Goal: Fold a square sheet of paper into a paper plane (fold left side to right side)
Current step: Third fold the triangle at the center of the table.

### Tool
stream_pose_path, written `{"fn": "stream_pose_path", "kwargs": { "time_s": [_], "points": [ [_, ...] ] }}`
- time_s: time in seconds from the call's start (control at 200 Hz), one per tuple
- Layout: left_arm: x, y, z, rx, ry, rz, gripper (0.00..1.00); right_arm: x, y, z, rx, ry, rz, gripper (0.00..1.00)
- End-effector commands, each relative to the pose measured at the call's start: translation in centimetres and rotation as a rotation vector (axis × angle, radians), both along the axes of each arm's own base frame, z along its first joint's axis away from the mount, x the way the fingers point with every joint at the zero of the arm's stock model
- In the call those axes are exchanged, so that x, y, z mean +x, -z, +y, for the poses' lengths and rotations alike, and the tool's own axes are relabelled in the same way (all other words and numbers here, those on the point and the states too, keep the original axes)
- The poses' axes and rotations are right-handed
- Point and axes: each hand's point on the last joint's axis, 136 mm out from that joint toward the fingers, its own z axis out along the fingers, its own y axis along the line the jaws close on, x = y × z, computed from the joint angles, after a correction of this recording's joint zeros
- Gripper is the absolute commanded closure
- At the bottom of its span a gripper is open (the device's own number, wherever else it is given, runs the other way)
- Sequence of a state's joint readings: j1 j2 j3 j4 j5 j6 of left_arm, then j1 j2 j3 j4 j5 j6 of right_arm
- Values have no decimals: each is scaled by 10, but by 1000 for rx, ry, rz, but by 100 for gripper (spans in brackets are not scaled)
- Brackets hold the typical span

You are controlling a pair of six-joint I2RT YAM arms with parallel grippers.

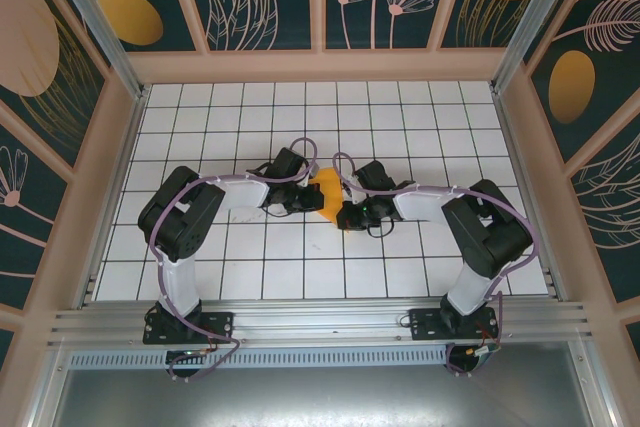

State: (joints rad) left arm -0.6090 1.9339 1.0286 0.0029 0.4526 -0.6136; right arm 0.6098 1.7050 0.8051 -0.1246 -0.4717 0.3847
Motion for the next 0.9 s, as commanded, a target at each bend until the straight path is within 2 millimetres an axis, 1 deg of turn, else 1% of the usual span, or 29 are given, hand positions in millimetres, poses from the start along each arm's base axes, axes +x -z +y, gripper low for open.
{"fn": "stream_pose_path", "kwargs": {
  "time_s": [0.0,0.075,0.15,0.205,0.285,0.38,0.395,0.45,0.59,0.786,0.896],
  "points": [
    [0,13,12,84,-21,0,91,-11,22,-18,-72,54,81,99],
    [6,-7,7,47,-25,-42,87,-15,28,-25,-70,78,108,100],
    [10,-29,5,11,-32,-89,86,-18,31,-30,-62,98,130,100],
    [10,-45,3,-18,-31,-123,85,-20,33,-31,-55,101,141,100],
    [4,-61,-4,-64,-8,-146,86,-22,35,-32,-50,103,148,100],
    [-5,-74,-16,-128,21,-155,88,-22,35,-31,-45,102,151,100],
    [-12,-67,-14,-124,27,-138,89,-22,36,-32,-46,102,152,100],
    [-20,-64,-19,-138,46,-125,89,-22,36,-31,-46,100,153,100],
    [-33,-50,-29,-134,81,-102,91,-23,39,-32,-49,98,159,100],
    [-36,-34,-32,-122,84,-81,93,-23,39,-33,-55,98,158,100],
    [-36,-28,-36,-130,91,-71,94,-23,40,-34,-63,96,160,100]
  ]
}}
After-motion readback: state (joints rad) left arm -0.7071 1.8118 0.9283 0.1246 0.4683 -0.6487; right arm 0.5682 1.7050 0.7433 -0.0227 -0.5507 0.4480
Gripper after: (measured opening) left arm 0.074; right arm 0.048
